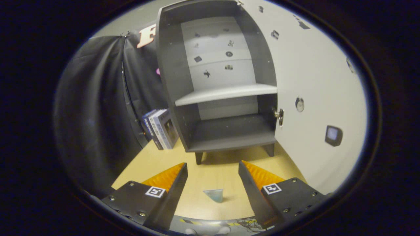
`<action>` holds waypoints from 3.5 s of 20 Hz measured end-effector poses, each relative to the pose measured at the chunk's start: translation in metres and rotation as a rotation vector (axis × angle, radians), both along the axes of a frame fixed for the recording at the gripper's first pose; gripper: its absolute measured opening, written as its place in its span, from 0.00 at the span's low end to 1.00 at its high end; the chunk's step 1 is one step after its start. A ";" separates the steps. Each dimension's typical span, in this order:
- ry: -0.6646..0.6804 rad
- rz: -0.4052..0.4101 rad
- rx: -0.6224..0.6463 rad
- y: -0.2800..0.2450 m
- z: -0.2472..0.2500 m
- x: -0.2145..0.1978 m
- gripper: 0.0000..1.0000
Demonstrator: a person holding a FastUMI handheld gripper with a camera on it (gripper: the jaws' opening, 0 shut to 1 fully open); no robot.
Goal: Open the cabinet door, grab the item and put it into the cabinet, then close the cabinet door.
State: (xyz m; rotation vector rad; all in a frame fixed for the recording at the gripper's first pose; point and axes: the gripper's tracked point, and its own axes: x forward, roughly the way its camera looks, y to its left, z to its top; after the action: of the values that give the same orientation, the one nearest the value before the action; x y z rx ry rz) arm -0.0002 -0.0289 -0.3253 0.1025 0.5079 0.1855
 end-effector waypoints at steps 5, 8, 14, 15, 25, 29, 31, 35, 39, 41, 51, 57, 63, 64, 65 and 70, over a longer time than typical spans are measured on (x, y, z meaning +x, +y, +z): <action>0.119 0.038 -0.042 0.013 -0.080 0.007 0.92; 0.175 0.050 -0.076 0.017 -0.117 0.008 0.91; 0.228 0.024 -0.062 0.013 -0.142 0.006 0.53; 0.230 0.022 -0.051 0.013 -0.138 0.007 0.53; 0.044 0.040 -0.023 0.014 0.000 0.059 0.53; -0.068 0.066 -0.013 0.024 0.081 0.100 0.53; -0.122 0.080 -0.004 0.031 0.118 0.129 0.53; -0.215 0.053 -0.040 0.026 0.171 0.188 0.53; -0.279 0.009 -0.047 0.016 0.208 0.241 0.53; -0.281 -0.018 -0.033 0.010 0.214 0.262 0.53; -0.280 -0.088 -0.077 -0.005 0.189 0.325 0.53; -0.261 -0.109 -0.026 -0.003 0.190 0.324 0.59; -0.269 -0.127 -0.061 -0.006 0.190 0.314 0.99; -0.269 -0.134 -0.072 -0.008 0.189 0.310 0.99; -0.271 -0.133 -0.077 -0.009 0.190 0.306 0.99; -0.276 -0.152 -0.078 -0.012 0.200 0.274 0.99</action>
State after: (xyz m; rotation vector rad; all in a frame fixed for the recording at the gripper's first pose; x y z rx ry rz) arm 0.2740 -0.0411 -0.1249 0.0380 0.2305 0.0298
